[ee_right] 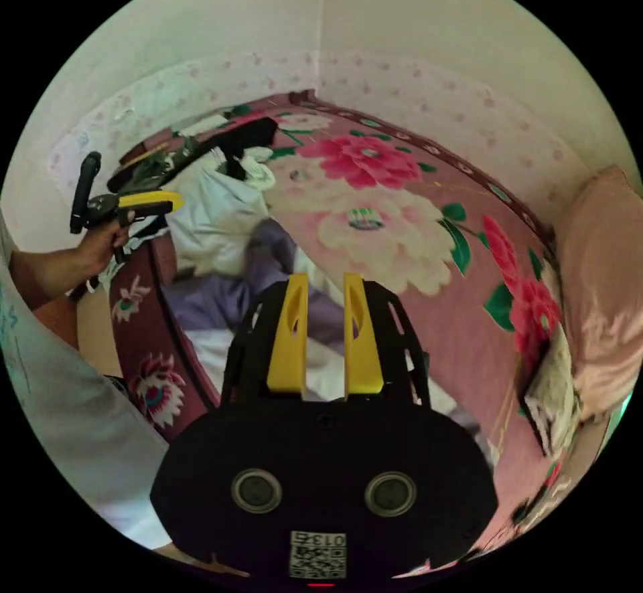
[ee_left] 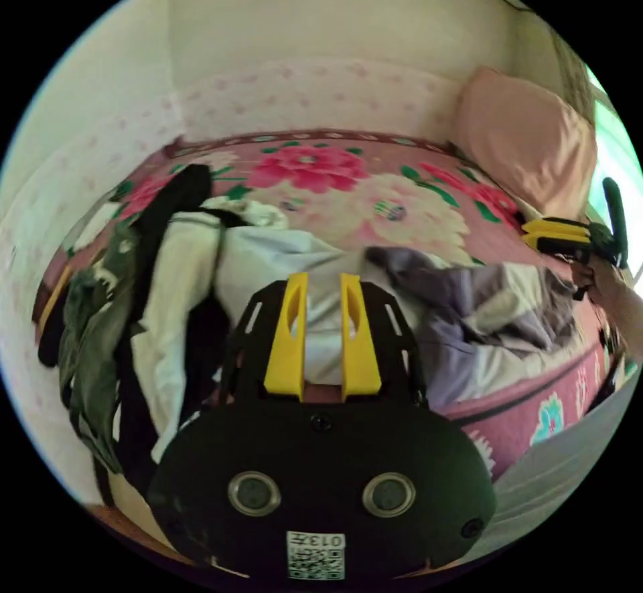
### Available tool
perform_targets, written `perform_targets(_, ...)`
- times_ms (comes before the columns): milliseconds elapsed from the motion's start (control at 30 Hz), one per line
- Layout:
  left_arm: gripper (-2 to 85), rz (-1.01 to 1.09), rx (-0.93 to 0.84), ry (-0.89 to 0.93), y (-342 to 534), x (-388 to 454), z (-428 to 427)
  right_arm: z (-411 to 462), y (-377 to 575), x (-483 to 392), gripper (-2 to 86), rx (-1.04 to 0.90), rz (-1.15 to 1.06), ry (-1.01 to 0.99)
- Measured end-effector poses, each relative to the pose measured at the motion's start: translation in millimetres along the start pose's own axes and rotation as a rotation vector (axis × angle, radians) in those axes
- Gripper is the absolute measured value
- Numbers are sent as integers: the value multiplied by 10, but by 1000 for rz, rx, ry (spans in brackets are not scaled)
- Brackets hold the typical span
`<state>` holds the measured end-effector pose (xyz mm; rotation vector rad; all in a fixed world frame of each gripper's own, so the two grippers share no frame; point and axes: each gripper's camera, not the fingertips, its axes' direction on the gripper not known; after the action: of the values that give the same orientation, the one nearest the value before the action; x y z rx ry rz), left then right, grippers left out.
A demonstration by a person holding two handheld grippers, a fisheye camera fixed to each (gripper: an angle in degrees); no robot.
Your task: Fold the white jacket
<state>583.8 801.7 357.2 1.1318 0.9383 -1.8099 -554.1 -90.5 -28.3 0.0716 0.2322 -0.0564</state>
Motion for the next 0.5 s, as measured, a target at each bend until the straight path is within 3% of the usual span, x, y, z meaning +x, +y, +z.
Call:
perform_targets(67, 131, -82, -44, -19, 22, -586, 49, 255, -486, -193, 71, 48, -100, -85)
perform_targets(133, 137, -121, -91, 72, 10, -1030, 169, 615, -957, -439, 71, 57, -196, -183)
perform_targets(300, 146, -185, -148, 300, -64, -1703, 574, 1908, -2038, -1085, 76, -181, -421, -386)
perform_targets(433, 145, -215, -182, 417, -97, -1909, 806, 2493, -2332, -1188, 74, -337, -467, -354)
perform_targets(500, 94, -246, -203, 481, -101, -2002, 929, 2753, -2346, -1244, 54, -449, -494, -355)
